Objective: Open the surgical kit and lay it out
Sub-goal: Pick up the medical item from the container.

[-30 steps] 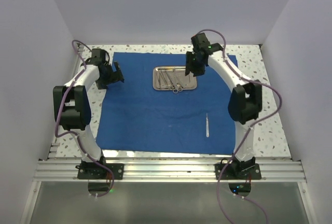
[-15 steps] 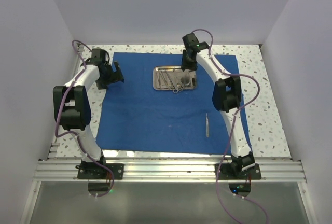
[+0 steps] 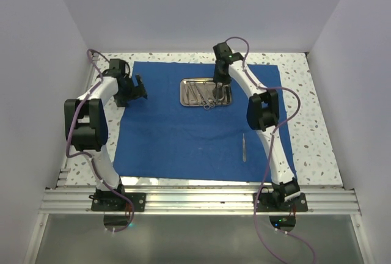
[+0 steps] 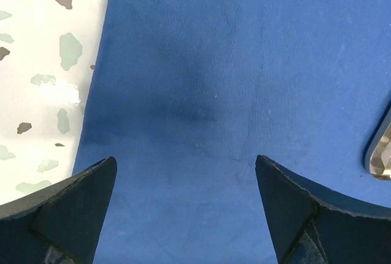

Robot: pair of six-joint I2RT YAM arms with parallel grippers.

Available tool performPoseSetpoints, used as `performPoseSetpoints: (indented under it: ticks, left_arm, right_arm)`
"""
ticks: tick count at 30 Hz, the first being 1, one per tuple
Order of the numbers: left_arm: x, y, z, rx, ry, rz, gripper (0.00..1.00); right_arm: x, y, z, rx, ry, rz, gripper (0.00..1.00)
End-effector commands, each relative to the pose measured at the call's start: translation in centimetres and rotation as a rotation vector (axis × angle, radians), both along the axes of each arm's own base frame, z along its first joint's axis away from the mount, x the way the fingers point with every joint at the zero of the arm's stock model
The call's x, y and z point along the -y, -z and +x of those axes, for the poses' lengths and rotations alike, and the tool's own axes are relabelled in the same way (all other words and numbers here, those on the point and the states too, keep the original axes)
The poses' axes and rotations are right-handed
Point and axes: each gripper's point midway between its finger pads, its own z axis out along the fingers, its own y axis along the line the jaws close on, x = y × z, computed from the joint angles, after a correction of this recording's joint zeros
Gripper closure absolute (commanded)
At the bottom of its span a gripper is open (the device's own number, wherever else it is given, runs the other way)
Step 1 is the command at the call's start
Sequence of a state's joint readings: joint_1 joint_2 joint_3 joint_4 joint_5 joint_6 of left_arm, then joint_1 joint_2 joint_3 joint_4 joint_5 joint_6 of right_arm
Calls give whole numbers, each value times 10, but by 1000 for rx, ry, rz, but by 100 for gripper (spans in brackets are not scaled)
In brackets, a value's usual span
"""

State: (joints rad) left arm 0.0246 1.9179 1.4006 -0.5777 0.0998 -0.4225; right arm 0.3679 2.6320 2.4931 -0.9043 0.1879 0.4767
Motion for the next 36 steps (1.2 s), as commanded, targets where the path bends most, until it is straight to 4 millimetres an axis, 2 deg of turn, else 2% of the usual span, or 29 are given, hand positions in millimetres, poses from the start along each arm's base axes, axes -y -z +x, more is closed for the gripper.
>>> performPoseSetpoints:
  ticks: [1, 6, 7, 9, 10, 15, 17, 19, 22, 25, 28, 29, 31, 32, 33, 36]
  left_arm:
    - [4, -1, 9, 36, 30, -10, 0]
    - [1, 0, 10, 35, 23, -13, 0]
    - [0, 0, 10, 36, 21, -12, 0]
    - [-2, 1, 9, 32, 18, -10, 0]
    - [-3, 2, 8, 33, 16, -8, 0]
    - [-9, 5, 6, 27, 2, -14, 0]
    - [-10, 5, 7, 29, -2, -18, 0]
    - [-9, 8, 7, 23, 0, -23, 0]
    - [-8, 10, 7, 17, 2, -32, 0]
    - [-9, 10, 6, 14, 4, -33, 0]
    - [-8, 8, 7, 18, 6, -33, 0]
    - [-8, 7, 8, 20, 4, -34, 0]
    - [-8, 5, 8, 23, 3, -31, 0]
    - [-9, 2, 10, 31, 2, -29, 0]
    - [-9, 2, 9, 31, 2, -28, 0]
    - [-10, -2, 10, 37, 1, -20, 0]
  right_arm:
    - [1, 23, 4, -14, 31, -19, 64]
    - [2, 35, 2, -22, 19, -95, 68]
    - [5, 38, -2, -39, 13, -120, 74]
    - [7, 43, -7, -57, 7, -145, 79]
    - [8, 45, -10, -70, 10, -151, 83]
    - [14, 62, -39, -184, -16, -207, 88]
    - [14, 70, -52, -231, -37, -230, 95]
    - [13, 77, -59, -260, -47, -228, 100]
    - [11, 80, -60, -265, -46, -217, 100]
    - [2, 64, -45, -197, -41, -163, 100]
    - [-7, 28, -25, -88, -27, -97, 100]
    - [-8, 9, -17, -43, -20, -73, 100]
    - [-11, -17, -5, 29, -6, -41, 100]
    - [-10, -26, -1, 52, -1, -32, 100]
    - [-10, -50, 3, 100, 5, -16, 100]
    - [-11, -84, 8, 171, 12, 20, 100]
